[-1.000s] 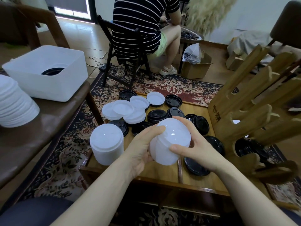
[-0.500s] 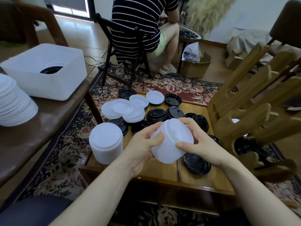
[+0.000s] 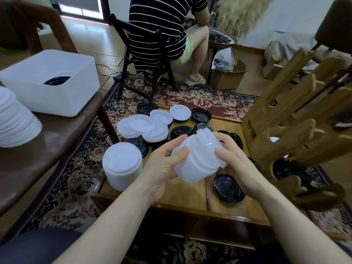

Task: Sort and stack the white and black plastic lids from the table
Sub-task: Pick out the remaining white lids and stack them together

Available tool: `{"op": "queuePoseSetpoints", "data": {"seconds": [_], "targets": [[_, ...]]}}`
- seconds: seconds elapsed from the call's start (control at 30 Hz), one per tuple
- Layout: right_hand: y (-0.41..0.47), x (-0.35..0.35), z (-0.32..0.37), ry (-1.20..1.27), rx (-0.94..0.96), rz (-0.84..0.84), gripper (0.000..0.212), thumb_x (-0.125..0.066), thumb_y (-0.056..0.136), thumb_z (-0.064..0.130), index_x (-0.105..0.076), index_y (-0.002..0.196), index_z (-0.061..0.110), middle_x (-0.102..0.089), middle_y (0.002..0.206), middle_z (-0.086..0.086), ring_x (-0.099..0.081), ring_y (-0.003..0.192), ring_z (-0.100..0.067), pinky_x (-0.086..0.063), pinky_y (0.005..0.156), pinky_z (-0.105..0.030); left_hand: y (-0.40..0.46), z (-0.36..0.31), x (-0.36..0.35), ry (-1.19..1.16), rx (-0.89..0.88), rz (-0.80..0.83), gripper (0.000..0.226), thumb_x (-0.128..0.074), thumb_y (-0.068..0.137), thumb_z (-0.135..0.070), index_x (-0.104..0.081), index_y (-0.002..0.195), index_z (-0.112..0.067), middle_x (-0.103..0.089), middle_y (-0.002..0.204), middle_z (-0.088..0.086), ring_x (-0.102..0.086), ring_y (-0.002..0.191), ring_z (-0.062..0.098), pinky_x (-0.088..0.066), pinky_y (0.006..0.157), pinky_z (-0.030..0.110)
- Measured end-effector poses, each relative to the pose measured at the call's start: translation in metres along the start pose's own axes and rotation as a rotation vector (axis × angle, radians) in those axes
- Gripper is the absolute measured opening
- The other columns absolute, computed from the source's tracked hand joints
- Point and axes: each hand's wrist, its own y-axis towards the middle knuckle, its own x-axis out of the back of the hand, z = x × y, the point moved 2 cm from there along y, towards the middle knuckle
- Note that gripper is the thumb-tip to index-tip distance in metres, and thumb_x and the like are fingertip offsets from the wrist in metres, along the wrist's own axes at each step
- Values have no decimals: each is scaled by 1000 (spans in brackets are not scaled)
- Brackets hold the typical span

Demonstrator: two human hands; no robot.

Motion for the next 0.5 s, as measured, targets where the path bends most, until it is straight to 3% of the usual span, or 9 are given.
{"op": "queuePoseSetpoints", "data": {"seconds": [0.1,0.23,0.37,0.5], "targets": [[0,1,1,27,-10,14,69,-64,68,56,-52,129,27,-65,118,7,-65,108,-18,-57,85,-41,0,-2,0,-33,-3,-9,65,-71,73,-28,-61,136,-18,-68,130,-1,-65,119,21,-56,94,40],[1,3,4,-21,2,41,67,-65,67,55,-52,127,29,-66,118,9,-65,107,-15,-56,78,-31,0,-3,-1,-28,11,9,62,-69,76,-29,-61,136,-19,-69,128,-3,-66,117,20,-57,90,39],[-1,9,10,-285,98,71,66,-69,71,54,-49,131,36,-59,128,14,-57,119,-7,-51,87,-23,-2,-2,-2,-1,3,25,63,-70,75,-28,-61,136,-19,-68,131,0,-66,118,21,-57,92,41],[-1,7,8,-367,119,23,64,-73,66,55,-49,123,39,-60,119,21,-59,113,-3,-50,79,-18,-4,3,-6,32,-99,-54,54,-82,65,-28,-69,117,-32,-67,130,-4,-62,121,19,-57,94,40]]}}
